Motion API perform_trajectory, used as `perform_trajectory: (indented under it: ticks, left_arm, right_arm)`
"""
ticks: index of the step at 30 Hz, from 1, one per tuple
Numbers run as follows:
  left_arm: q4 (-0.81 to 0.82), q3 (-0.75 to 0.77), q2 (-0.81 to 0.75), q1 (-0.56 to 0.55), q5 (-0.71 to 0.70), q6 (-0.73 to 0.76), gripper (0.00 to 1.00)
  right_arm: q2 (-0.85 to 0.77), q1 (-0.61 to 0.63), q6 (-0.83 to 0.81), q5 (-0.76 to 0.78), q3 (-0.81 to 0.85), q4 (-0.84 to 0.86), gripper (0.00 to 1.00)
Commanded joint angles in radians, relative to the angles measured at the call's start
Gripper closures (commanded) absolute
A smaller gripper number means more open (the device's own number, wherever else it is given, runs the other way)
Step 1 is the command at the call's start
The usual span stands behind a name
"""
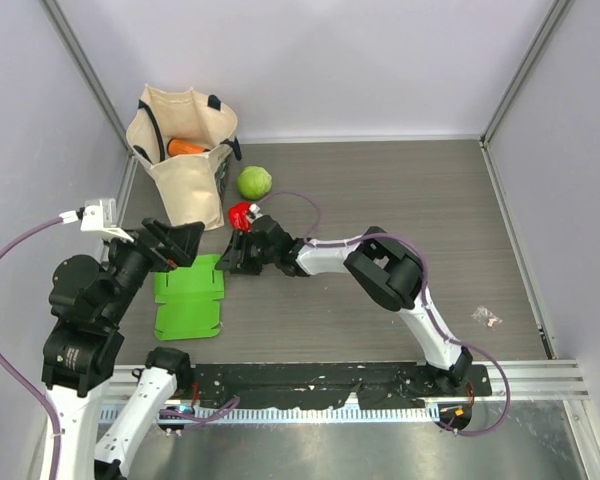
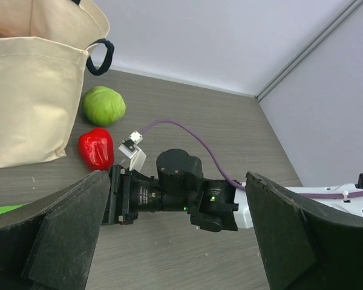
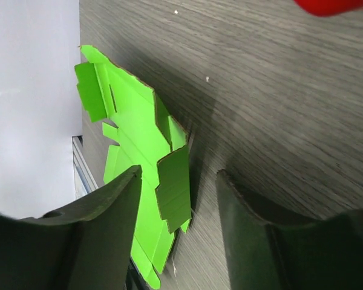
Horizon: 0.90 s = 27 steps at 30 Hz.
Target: Fold the paper box
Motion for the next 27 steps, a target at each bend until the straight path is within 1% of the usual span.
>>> perform_trajectory:
  ticks: [1,3,4,6,7,9,11,13,14,15,16,17,18,19,20,21,22,23,24,25,26,27]
  left_arm:
    - [0.034,-0.012,-0.015,0.001,0.034,-0.021,0.02]
    - [0.036,-0.015,-0.015,0.001,0.038,-0.026,0.02]
    - [0.037,-0.020,-0.013,0.003,0.041,-0.029,0.02]
    - [0.043,-0.029,-0.007,0.001,0.051,-0.035,0.02]
    - [0.043,-0.027,0.005,0.003,0.061,-0.044,0.02]
    - [0.034,-0.030,0.021,0.003,0.066,-0.054,0.02]
    - [0.022,-0.033,0.059,0.001,0.089,-0.066,0.03]
    - [0.020,-0.041,0.094,0.003,0.109,-0.080,0.03]
    - [0.014,-0.043,0.143,0.003,0.145,-0.081,0.00]
    - [0.005,-0.037,0.171,0.001,0.159,-0.081,0.00]
    - [-0.003,-0.035,0.197,0.001,0.173,-0.081,0.00]
    - [-0.006,-0.035,0.262,0.003,0.207,-0.078,0.00]
    - [0.000,-0.038,0.293,0.001,0.236,-0.075,0.03]
    - [0.011,-0.038,0.333,0.003,0.268,-0.069,0.07]
    - [0.032,-0.040,0.399,0.001,0.334,-0.073,0.14]
    - [0.051,-0.040,0.441,0.001,0.366,-0.084,0.15]
    - [0.072,-0.040,0.479,0.000,0.401,-0.095,0.15]
    - [0.118,-0.038,0.516,-0.014,0.444,-0.106,0.16]
    - [0.134,-0.023,0.604,-0.031,0.478,-0.113,0.16]
    - [0.143,-0.009,0.645,-0.055,0.469,-0.107,0.16]
    - [0.135,0.011,0.692,-0.115,0.448,-0.089,0.15]
    - [0.125,0.060,0.776,-0.147,0.383,-0.048,0.14]
  right_arm:
    - [0.021,0.015,0.016,0.085,0.044,0.029,0.48]
    - [0.024,0.023,0.012,0.103,0.040,0.022,0.59]
    - [0.026,0.023,0.013,0.107,0.038,0.025,0.71]
    - [0.024,0.023,0.010,0.104,0.023,0.042,0.81]
    - [0.017,0.020,0.004,0.104,0.012,0.045,0.92]
    - [-0.014,0.008,-0.011,0.095,-0.030,0.068,0.99]
    - [-0.054,-0.008,-0.025,0.071,-0.080,0.108,0.99]
    - [-0.158,-0.041,-0.033,0.060,-0.213,0.174,0.99]
    - [-0.199,-0.055,-0.033,0.046,-0.265,0.189,0.99]
    - [-0.291,-0.093,-0.034,0.037,-0.373,0.203,0.99]
    - [-0.339,-0.114,-0.033,0.028,-0.432,0.229,0.99]
    - [-0.385,-0.138,-0.033,0.018,-0.493,0.240,0.99]
    - [-0.493,-0.169,-0.044,-0.003,-0.609,0.248,0.99]
    - [-0.543,-0.221,-0.050,-0.020,-0.664,0.251,0.99]
    - [-0.601,-0.256,-0.060,-0.035,-0.714,0.242,0.99]
    - [-0.648,-0.287,-0.074,-0.069,-0.798,0.224,0.99]
    - [-0.755,-0.355,-0.097,-0.083,-0.837,0.176,0.99]
    - [-0.806,-0.391,-0.113,-0.097,-0.873,0.152,0.99]
    - [-0.859,-0.423,-0.125,-0.120,-0.941,0.127,0.99]
    - [-0.971,-0.498,-0.160,-0.132,-0.969,0.075,0.99]
    - [-1.020,-0.528,-0.178,-0.140,-1.008,0.043,0.99]
    - [-1.072,-0.561,-0.194,-0.150,-1.023,0.010,0.99]
